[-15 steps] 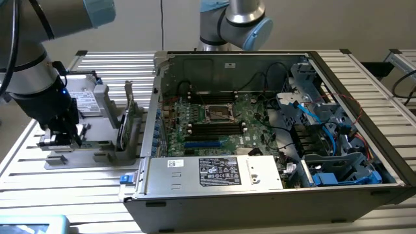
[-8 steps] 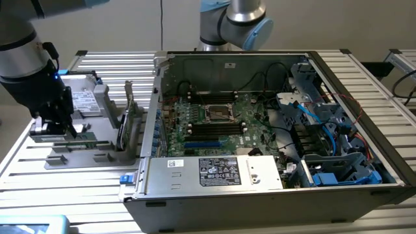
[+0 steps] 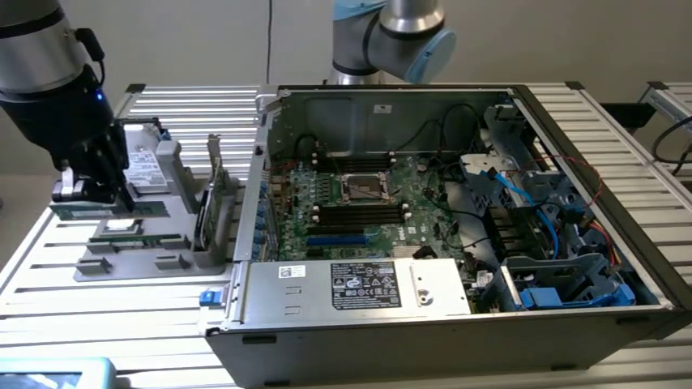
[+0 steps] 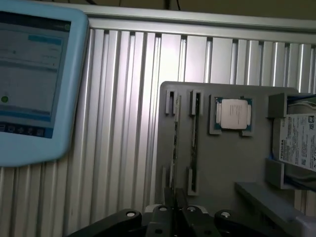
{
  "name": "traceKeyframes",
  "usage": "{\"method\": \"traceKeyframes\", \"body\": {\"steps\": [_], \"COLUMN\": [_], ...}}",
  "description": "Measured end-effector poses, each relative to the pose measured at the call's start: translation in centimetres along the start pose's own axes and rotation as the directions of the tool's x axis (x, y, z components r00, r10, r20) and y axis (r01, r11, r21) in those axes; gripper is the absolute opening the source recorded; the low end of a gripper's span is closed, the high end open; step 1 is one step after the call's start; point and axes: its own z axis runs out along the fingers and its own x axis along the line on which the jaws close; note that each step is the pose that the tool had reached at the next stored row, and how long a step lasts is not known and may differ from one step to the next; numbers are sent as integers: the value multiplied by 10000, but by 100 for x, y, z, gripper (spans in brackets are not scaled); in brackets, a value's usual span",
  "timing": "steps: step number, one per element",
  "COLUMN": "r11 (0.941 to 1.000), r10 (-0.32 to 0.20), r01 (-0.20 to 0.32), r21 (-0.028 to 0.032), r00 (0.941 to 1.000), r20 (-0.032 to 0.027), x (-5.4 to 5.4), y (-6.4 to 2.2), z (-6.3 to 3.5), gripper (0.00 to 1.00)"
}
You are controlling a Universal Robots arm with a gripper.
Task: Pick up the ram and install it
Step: 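Pick up the ram and move it above insertion slot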
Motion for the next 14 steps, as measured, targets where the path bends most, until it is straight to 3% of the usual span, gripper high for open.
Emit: {"method": "traceKeyframes", "body": {"steps": [14], "r11": [10000], "r10": [1], "r01": [-1], "r21": [-4], "r00": [10000], "r20": [1], "x": [68], "y": [-466], "z": [-652], "gripper": [13]}}
